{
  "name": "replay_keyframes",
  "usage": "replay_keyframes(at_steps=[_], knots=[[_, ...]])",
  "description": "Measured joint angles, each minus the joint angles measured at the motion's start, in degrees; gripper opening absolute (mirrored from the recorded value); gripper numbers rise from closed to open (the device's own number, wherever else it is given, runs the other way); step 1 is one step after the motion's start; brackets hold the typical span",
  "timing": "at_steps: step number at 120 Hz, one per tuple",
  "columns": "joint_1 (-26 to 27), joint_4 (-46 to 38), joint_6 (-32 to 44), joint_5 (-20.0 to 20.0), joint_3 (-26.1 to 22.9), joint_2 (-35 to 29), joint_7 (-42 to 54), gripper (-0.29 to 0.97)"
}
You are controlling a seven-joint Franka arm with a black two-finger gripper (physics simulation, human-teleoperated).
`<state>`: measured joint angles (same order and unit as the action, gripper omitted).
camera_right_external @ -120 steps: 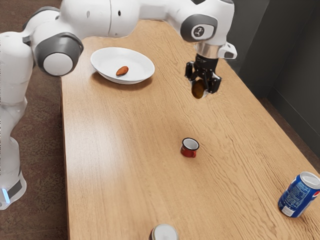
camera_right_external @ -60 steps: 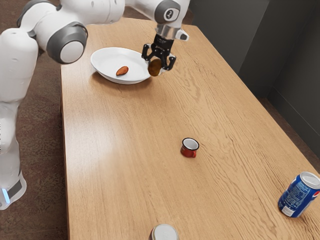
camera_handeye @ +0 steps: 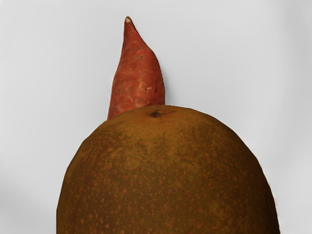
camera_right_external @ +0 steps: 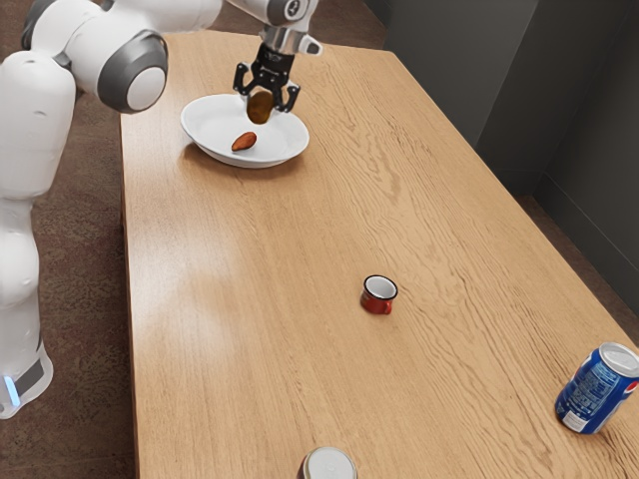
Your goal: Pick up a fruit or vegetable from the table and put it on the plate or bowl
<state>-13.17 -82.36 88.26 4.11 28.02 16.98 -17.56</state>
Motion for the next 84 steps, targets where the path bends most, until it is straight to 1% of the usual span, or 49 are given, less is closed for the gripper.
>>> replay_keyframes(at_steps=[32, 40, 47, 55, 67, 84], knots=[[-1.72, 0.00, 0.84, -0.58, 0.00, 0.28, 1.06, 0.25], [-1.69, -0.01, 0.93, -0.36, 0.00, 0.28, 1.22, 0.35], [-1.73, -0.02, 1.00, -0.18, 0.01, 0.28, 1.35, 0.46], [-1.79, -0.01, 1.05, -0.14, 0.01, 0.29, 1.48, 0.54], [-1.99, 0.22, 1.11, -0.11, -0.05, 0.28, 1.66, 0.61], [-1.93, 0.43, 0.52, 0.02, -0.03, 0.12, 1.92, 0.66]])
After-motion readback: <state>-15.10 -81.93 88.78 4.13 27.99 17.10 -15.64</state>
